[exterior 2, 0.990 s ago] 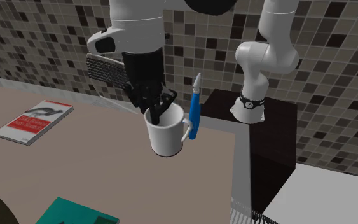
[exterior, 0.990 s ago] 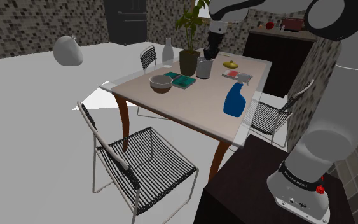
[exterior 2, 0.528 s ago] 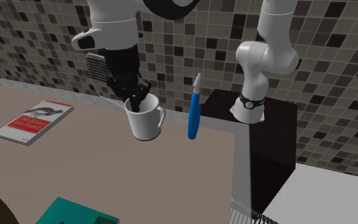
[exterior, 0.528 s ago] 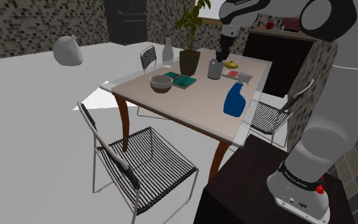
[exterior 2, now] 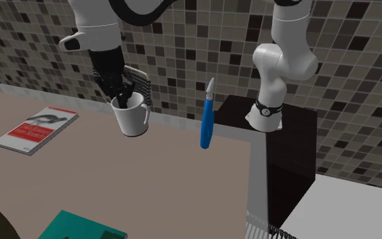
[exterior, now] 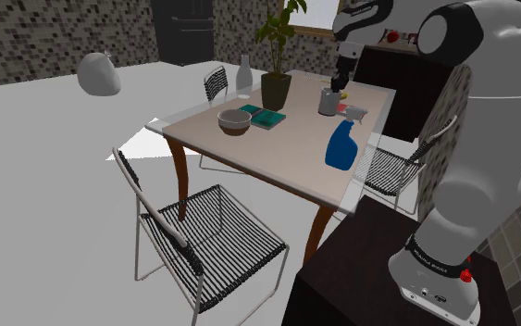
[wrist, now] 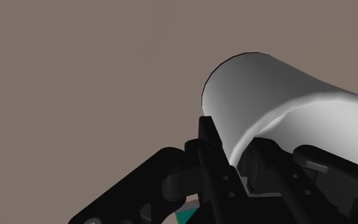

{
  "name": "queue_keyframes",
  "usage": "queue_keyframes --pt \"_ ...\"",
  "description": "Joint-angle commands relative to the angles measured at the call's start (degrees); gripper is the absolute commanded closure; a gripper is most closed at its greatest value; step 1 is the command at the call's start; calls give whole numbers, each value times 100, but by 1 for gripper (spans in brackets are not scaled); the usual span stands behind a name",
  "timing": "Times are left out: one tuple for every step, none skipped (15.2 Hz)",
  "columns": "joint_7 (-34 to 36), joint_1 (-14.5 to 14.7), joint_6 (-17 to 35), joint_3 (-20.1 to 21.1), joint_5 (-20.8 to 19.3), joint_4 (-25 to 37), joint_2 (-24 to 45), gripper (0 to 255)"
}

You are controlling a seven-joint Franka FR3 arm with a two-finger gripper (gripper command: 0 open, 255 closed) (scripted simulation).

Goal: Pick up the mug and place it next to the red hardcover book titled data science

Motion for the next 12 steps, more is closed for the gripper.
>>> queue_keyframes --pt "-264 -208 -63 -60 88 225 200 255" --pt "-386 -315 -100 -86 137 358 317 255" --pt "-506 -427 -141 -106 186 501 440 255" --pt "-623 -541 -187 -125 236 655 569 255" --pt "-736 -658 -238 -140 286 821 704 255" --pt "-846 -780 -294 -151 337 999 845 255" --pt "-951 -906 -356 -160 388 1191 994 255" --pt "-1052 -1035 -424 -165 439 1398 1149 255" --pt "-1149 -1169 -499 -168 491 1621 1313 255" --pt "-1240 -1308 -583 -166 542 1863 1486 255" --pt "-1324 -1452 -675 -161 593 2128 1670 255" --pt "-1402 -1602 -779 -152 645 2419 1867 255"
